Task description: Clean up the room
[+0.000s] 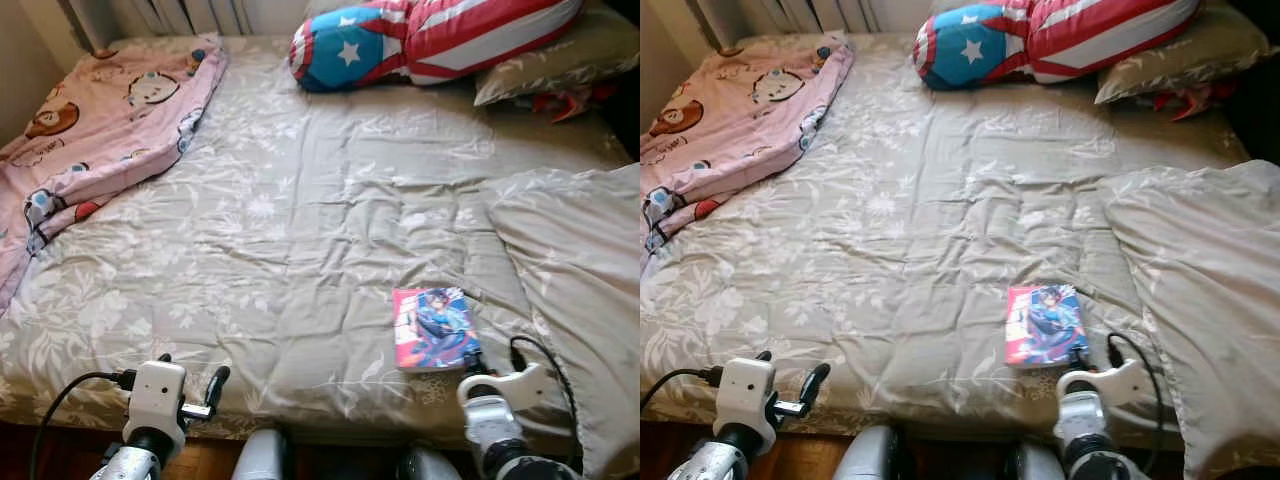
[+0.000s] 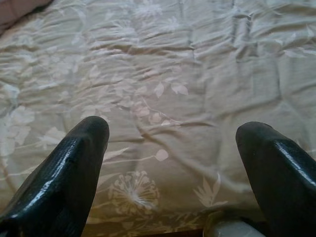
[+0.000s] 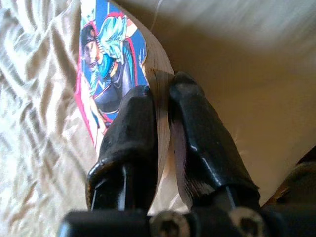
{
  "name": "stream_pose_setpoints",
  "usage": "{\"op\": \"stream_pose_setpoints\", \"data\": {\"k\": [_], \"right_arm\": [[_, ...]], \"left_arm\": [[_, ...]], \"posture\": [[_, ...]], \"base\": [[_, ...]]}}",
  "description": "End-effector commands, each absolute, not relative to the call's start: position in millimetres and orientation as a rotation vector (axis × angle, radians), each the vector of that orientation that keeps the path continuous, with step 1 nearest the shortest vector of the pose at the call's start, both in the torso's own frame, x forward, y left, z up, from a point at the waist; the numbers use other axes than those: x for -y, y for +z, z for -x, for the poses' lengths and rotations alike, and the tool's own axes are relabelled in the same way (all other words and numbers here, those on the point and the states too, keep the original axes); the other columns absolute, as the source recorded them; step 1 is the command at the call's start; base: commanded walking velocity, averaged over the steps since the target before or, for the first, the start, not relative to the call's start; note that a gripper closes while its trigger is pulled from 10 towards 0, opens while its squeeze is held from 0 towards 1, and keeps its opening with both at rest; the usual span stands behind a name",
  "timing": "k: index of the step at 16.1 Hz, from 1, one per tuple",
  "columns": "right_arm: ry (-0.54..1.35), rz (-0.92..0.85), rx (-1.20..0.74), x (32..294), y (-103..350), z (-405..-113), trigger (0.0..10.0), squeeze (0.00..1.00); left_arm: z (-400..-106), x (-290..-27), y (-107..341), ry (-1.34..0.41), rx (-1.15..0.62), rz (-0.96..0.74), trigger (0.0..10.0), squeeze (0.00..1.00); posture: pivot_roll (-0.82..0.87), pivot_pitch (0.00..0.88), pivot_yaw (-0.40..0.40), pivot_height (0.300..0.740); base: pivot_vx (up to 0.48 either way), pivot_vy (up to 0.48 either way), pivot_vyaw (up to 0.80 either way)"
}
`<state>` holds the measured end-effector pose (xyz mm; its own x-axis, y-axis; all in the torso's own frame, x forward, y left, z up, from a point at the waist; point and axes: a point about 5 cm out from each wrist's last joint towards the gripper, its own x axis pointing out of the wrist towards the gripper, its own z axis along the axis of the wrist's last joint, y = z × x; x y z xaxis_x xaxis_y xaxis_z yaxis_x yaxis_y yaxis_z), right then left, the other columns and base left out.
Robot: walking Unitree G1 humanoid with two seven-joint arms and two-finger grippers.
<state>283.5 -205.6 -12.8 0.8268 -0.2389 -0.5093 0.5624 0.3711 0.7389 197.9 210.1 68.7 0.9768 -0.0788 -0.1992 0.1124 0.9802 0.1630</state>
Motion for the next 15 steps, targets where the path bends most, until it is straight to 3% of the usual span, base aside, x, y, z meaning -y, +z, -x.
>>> {"op": "stream_pose_setpoints", "data": {"k": [1,13,14,15], "right_arm": [[-0.55,-1.055,-0.371,207.6,-19.6,-275.4,10.0,0.0],[-0.579,-1.038,-0.363,214.9,-20.6,-272.0,10.0,0.02],[-0.588,-1.047,-0.346,218.3,-19.3,-272.4,10.0,1.0],[-0.605,-1.043,-0.336,222.3,-18.0,-272.6,10.0,0.95]], "left_arm": [[-193.8,-210.9,67.1,-0.1,-0.215,-0.188,10.0,0.0],[-195.8,-210.1,65.3,-0.113,-0.232,-0.191,10.0,0.0],[-195.9,-208.6,65.0,-0.118,-0.234,-0.19,10.0,0.0],[-196.0,-208.0,65.0,-0.12,-0.235,-0.188,10.0,0.0]], "posture": [[0.2,0.244,0.04,0.663],[0.2,0.252,0.055,0.663],[0.2,0.255,0.057,0.663],[0.19,0.253,0.058,0.663]], "base": [[0.0,0.0,0.0],[0.0,0.0,0.0],[0.0,0.0,0.0],[0.0,0.0,0.0]]}}
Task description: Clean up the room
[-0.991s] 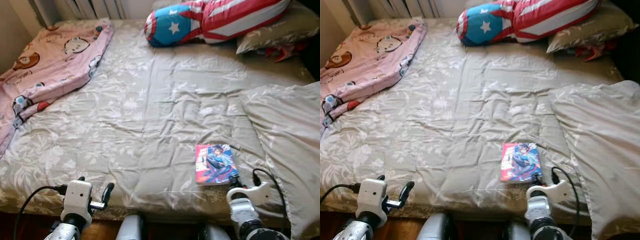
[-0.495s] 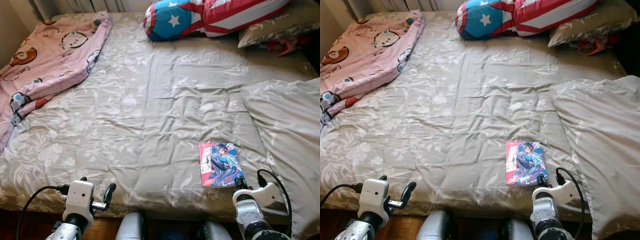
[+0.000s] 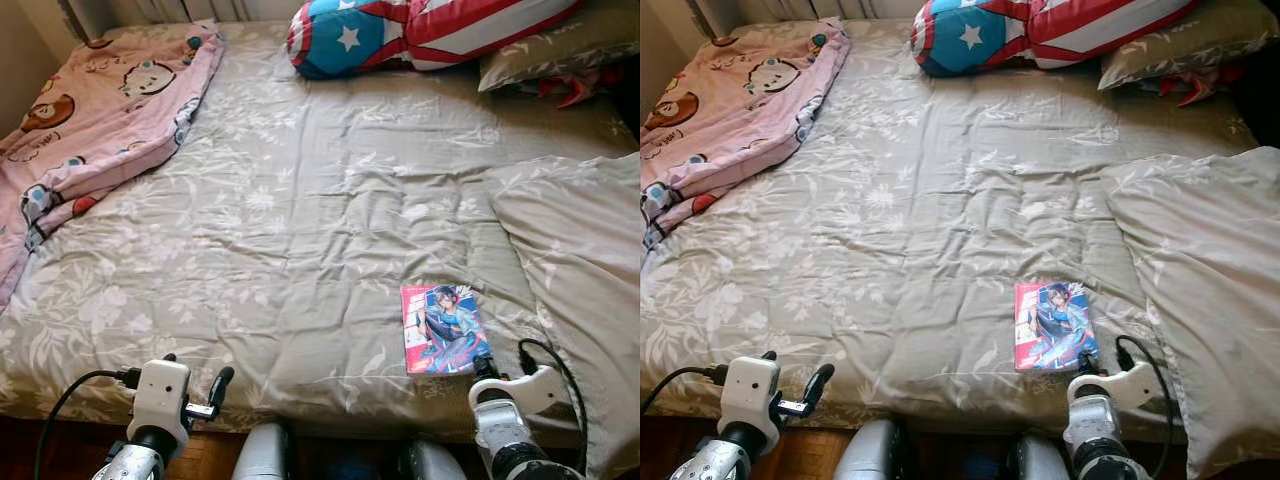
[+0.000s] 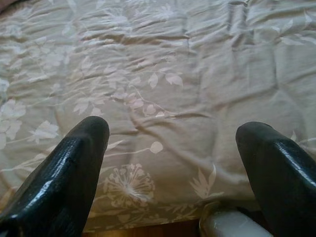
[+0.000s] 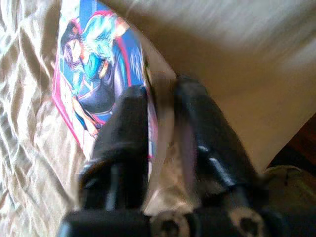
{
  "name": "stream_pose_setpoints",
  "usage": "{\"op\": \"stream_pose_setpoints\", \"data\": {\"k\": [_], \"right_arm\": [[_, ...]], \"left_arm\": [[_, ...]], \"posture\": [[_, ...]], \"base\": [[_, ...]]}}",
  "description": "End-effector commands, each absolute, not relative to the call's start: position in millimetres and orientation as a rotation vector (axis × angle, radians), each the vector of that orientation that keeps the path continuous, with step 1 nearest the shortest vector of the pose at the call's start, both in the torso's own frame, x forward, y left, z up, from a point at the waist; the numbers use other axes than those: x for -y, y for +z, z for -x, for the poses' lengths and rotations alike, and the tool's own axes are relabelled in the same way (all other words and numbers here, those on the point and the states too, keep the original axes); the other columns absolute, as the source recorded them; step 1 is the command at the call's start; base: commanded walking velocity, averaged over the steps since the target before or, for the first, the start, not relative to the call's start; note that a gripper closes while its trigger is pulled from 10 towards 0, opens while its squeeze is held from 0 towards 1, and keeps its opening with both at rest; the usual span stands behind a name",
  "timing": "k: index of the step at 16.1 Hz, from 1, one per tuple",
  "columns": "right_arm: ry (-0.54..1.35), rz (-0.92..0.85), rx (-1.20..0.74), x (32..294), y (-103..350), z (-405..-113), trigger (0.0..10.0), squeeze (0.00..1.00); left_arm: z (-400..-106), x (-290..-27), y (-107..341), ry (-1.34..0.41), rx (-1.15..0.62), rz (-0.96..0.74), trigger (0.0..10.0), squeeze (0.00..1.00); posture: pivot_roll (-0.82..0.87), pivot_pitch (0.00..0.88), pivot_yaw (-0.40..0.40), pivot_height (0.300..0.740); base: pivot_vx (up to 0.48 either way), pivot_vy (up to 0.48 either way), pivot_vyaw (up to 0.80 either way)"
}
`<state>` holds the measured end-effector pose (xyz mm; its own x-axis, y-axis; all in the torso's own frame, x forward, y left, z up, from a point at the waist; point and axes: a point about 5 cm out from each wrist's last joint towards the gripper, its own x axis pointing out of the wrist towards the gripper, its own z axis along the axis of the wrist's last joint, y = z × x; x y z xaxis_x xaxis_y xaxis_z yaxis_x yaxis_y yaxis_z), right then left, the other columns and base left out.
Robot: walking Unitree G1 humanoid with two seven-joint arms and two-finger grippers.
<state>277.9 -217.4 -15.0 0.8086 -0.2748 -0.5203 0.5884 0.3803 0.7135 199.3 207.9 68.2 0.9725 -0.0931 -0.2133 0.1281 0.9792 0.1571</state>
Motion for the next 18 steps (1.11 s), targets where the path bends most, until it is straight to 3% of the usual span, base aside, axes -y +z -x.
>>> {"op": "stream_pose_setpoints", "data": {"k": [1,2,8,9,10,13,18], "right_arm": [[-0.608,-1.039,-0.337,222.9,-18.0,-272.5,10.0,0.54],[-0.612,-1.035,-0.337,224.8,-18.1,-271.7,10.0,0.0],[-0.641,-1.023,-0.348,228.0,-25.3,-261.6,10.0,0.0],[-0.6,-0.989,-0.365,223.4,-26.8,-260.8,10.0,0.0],[-0.431,-0.813,-0.43,208.6,-28.5,-261.5,10.0,0.0],[-0.307,-0.635,-0.481,201.0,-37.8,-247.9,10.0,0.0],[-0.366,-0.496,-0.479,225.6,-39.7,-235.0,10.0,0.0]], "left_arm": [[-196.1,-208.2,64.9,-0.12,-0.236,-0.189,10.0,0.0],[-196.5,-208.9,64.8,-0.117,-0.236,-0.191,10.0,0.0],[-202.7,-208.7,62.7,-0.114,-0.231,-0.192,10.0,0.0],[-204.7,-208.9,60.5,-0.105,-0.233,-0.187,10.0,0.0],[-209.4,-211.1,54.4,-0.067,-0.241,-0.168,10.0,0.0],[-222.4,-217.9,38.4,0.043,-0.27,-0.069,10.0,0.0],[-241.5,-220.4,4.9,0.084,-0.371,-0.033,10.0,0.0]], "posture": [[0.19,0.254,0.058,0.663],[0.19,0.254,0.058,0.663],[0.17,0.234,0.052,0.663],[0.16,0.22,0.046,0.663],[0.16,0.195,0.037,0.663],[0.11,0.133,0.024,0.663],[0.05,0.0,0.019,0.663]], "base": [[0.0,0.0,0.0],[0.0,0.0,0.0],[0.0,0.0,0.0],[0.0,0.0,0.0],[0.0,0.0,0.0],[0.0,0.0,0.0],[0.0,0.0,0.0]]}}
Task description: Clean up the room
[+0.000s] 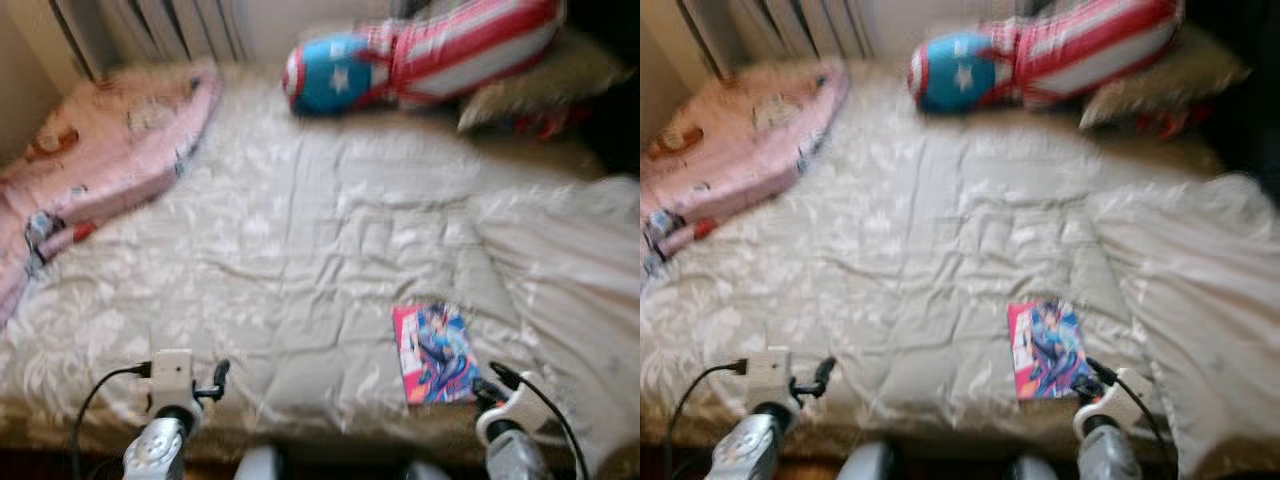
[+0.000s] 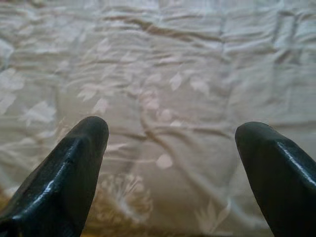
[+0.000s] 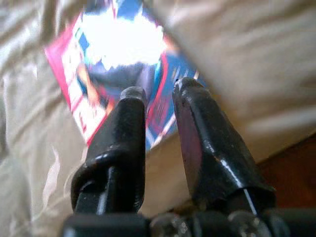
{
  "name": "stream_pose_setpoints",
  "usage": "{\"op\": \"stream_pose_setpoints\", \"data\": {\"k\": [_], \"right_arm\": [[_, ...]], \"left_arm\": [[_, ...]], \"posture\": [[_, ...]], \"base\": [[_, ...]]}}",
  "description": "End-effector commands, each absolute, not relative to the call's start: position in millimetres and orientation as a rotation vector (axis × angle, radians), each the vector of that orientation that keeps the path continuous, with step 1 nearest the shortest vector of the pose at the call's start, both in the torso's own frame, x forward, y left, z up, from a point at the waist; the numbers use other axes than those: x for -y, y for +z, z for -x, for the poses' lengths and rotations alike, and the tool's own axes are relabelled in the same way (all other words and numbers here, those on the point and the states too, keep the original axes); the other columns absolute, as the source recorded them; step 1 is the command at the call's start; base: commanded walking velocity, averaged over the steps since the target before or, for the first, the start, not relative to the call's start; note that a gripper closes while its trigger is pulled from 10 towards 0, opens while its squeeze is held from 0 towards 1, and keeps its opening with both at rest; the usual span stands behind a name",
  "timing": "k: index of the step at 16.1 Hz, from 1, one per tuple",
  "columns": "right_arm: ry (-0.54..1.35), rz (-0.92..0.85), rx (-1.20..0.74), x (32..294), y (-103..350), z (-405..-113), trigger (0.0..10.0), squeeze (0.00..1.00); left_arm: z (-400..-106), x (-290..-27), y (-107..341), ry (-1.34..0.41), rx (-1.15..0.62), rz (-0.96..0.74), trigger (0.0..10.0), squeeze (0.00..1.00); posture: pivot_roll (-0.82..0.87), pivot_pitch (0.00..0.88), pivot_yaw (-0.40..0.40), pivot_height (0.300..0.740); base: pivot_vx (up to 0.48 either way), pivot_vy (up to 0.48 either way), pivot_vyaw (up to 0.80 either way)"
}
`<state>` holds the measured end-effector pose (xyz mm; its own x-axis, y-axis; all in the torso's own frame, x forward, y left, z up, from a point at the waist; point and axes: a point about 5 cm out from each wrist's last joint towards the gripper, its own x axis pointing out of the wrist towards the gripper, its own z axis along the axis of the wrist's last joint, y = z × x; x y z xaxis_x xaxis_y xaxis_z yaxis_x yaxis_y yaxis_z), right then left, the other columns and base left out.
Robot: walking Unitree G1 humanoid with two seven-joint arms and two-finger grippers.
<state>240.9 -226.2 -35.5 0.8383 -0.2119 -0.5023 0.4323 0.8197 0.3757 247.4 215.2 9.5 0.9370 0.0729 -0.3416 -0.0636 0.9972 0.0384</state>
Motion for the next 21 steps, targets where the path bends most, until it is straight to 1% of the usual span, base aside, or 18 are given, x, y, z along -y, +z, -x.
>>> {"op": "stream_pose_setpoints", "data": {"k": [1,3,5,6,7,8,9,11,12,13,16,19,21], "right_arm": [[-0.352,-0.466,-0.502,225.3,-41.9,-232.3,10.0,0.0],[-0.273,-0.4,-0.586,215.4,-50.7,-224.4,10.0,0.0],[-0.247,-0.386,-0.669,208.3,-62.2,-210.0,10.0,0.0],[-0.244,-0.376,-0.695,207.0,-65.0,-206.3,10.0,0.0],[-0.233,-0.329,-0.759,204.5,-70.2,-200.0,10.0,0.0],[-0.219,-0.317,-0.821,198.2,-76.5,-192.1,10.0,0.0],[-0.213,-0.324,-0.842,194.5,-79.1,-188.6,10.0,0.0],[-0.182,-0.28,-0.899,187.2,-85.2,-179.1,10.0,0.0],[-0.177,-0.277,-0.911,186.1,-86.5,-176.8,10.0,0.0],[-0.144,-0.223,-0.943,184.2,-89.2,-171.7,10.0,0.0],[-0.145,-0.187,-0.985,188.6,-93.0,-162.4,10.0,0.0],[-0.118,-0.168,-0.992,186.3,-92.8,-163.8,10.0,0.0],[-0.126,-0.188,-0.971,184.4,-91.6,-166.7,10.0,0.0]], "left_arm": [[-241.1,-218.8,-3.9,0.08,-0.408,-0.032,10.0,0.0],[-235.5,-211.0,-27.1,0.092,-0.512,0.0,10.0,0.0],[-222.4,-203.3,-46.5,0.079,-0.621,-0.01,10.0,0.0],[-219.4,-202.9,-50.1,0.084,-0.644,-0.007,10.0,0.0],[-215.7,-203.9,-54.0,0.108,-0.674,0.022,10.0,0.0],[-211.6,-205.1,-59.5,0.136,-0.713,0.053,10.0,0.0],[-210.1,-203.0,-61.9,0.128,-0.736,0.042,10.0,0.0],[-202.3,-199.4,-68.9,0.1,-0.801,-0.016,10.0,0.0],[-200.8,-198.9,-70.1,0.096,-0.812,-0.025,10.0,0.0],[-198.7,-197.4,-72.2,0.087,-0.831,-0.038,10.0,0.0],[-196.9,-194.1,-74.2,0.08,-0.848,-0.048,10.0,0.0],[-197.6,-192.1,-74.4,0.07,-0.855,-0.057,10.0,0.0],[-198.3,-192.3,-74.1,0.075,-0.854,-0.056,10.0,0.0]], "posture": [[0.04,0.0,0.016,0.663],[0.01,0.0,0.012,0.663],[0.0,0.0,0.005,0.663],[-0.01,0.0,0.004,0.668],[-0.01,0.0,0.001,0.677],[-0.01,0.0,-0.003,0.697],[-0.01,0.0,-0.008,0.712],[-0.01,0.0,-0.011,0.737],[-0.01,0.0,-0.01,0.74],[-0.02,0.0,-0.01,0.74],[-0.02,0.0,-0.021,0.74],[-0.02,0.0,-0.026,0.74],[-0.02,0.0,-0.025,0.74]], "base": [[0.0,0.0,0.0],[0.0,0.0,0.0],[0.0,0.0,0.0],[0.0,0.0,0.0],[0.0,0.0,0.0],[0.0,0.0,0.0],[0.0,0.0,0.0],[0.0,0.0,0.0],[0.0,0.0,0.0],[0.0,0.0,0.0],[0.0,0.0,0.0],[0.0,0.0,0.0],[0.0,0.0,0.0]]}}
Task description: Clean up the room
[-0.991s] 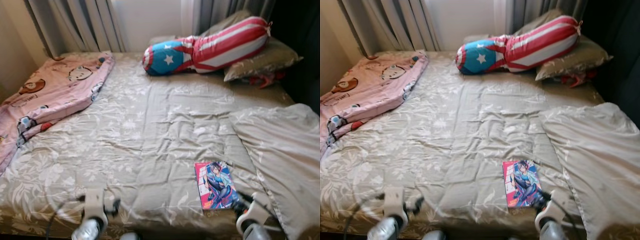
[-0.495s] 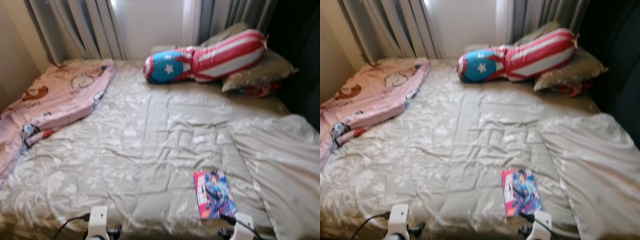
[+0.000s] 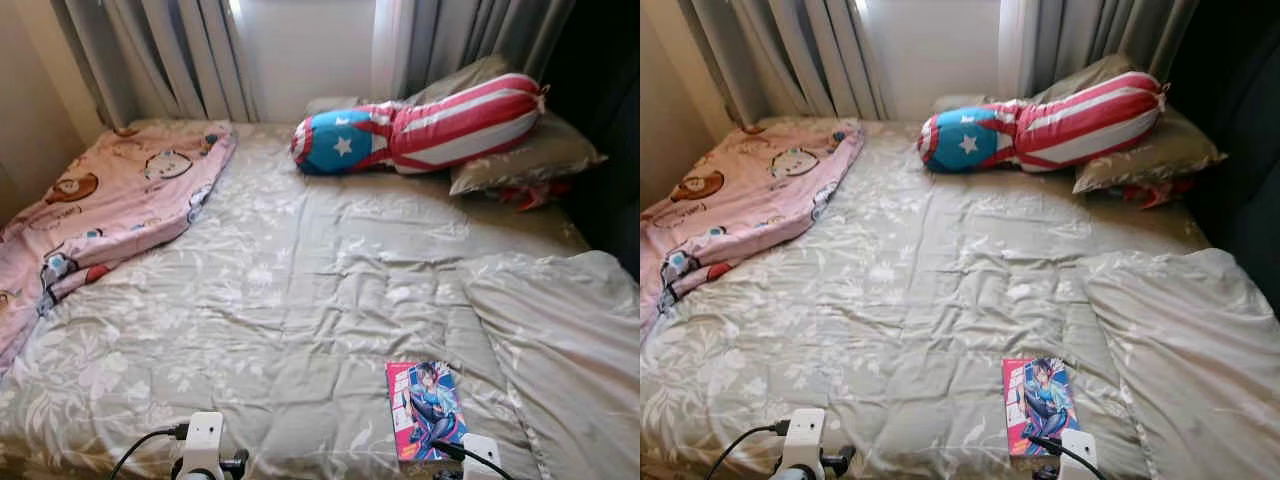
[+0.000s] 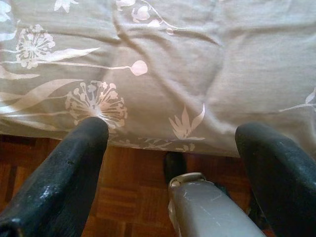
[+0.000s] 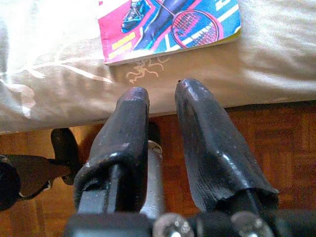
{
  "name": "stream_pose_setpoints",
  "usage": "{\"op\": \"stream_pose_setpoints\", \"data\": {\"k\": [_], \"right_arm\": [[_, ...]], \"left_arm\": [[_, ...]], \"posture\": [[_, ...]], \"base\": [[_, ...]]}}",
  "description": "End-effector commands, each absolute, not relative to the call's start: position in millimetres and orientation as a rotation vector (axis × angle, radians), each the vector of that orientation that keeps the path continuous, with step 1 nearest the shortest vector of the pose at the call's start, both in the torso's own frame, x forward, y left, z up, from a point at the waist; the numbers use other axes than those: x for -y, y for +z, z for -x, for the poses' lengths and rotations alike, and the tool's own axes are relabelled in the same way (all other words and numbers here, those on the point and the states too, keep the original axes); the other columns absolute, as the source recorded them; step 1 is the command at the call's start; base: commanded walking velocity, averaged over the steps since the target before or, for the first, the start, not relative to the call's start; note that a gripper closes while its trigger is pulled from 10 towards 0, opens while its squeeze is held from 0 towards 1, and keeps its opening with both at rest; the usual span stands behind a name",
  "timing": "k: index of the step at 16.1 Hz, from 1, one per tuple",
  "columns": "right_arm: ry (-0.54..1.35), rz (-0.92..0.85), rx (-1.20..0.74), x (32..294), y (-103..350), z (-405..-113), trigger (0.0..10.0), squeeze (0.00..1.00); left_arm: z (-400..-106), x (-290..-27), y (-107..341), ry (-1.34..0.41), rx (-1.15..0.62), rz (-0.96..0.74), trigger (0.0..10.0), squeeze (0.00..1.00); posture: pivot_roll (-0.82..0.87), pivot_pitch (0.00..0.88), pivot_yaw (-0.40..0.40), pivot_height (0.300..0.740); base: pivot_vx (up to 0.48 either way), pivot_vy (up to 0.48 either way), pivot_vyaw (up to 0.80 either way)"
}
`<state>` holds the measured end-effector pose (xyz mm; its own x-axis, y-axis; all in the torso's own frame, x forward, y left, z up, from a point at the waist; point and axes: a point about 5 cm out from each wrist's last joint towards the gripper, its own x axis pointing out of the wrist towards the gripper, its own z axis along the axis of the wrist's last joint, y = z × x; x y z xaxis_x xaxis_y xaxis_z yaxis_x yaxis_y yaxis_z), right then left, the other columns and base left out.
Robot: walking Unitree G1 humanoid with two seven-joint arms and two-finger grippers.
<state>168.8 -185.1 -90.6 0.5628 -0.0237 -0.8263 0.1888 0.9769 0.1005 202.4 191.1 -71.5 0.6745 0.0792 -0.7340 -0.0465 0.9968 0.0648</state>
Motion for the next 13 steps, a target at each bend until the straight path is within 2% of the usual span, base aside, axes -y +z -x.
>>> {"op": "stream_pose_setpoints", "data": {"k": [1,5,6,7,13], "right_arm": [[-0.119,-0.165,-0.962,184.5,-90.5,-168.8,10.0,0.0],[-0.127,-0.163,-0.953,184.2,-89.3,-171.7,10.0,0.0],[-0.123,-0.153,-0.949,184.5,-88.8,-172.6,10.0,1.0],[-0.129,-0.159,-0.949,184.6,-88.9,-172.4,10.0,1.0],[-0.125,-0.149,-0.956,184.8,-89.2,-171.9,10.0,1.0]], "left_arm": [[-198.9,-192.1,-73.9,0.078,-0.853,-0.053,10.0,0.0],[-195.6,-188.2,-76.7,0.043,-0.883,-0.103,10.0,0.0],[-194.8,-186.4,-77.2,0.021,-0.883,-0.133,10.0,0.19],[-194.4,-186.5,-77.4,0.028,-0.882,-0.122,10.0,1.0],[-188.2,-188.4,-80.7,0.05,-0.909,-0.121,10.0,1.0]], "posture": [[-0.01,0.0,-0.028,0.74],[-0.02,0.0,-0.026,0.74],[-0.02,0.0,-0.026,0.74],[-0.02,0.0,-0.028,0.74],[-0.01,0.0,-0.038,0.74]], "base": [[0.0,0.0,0.0],[0.0,0.0,0.0],[0.0,0.0,0.0],[0.0,0.0,0.0],[0.0,0.0,0.0]]}}
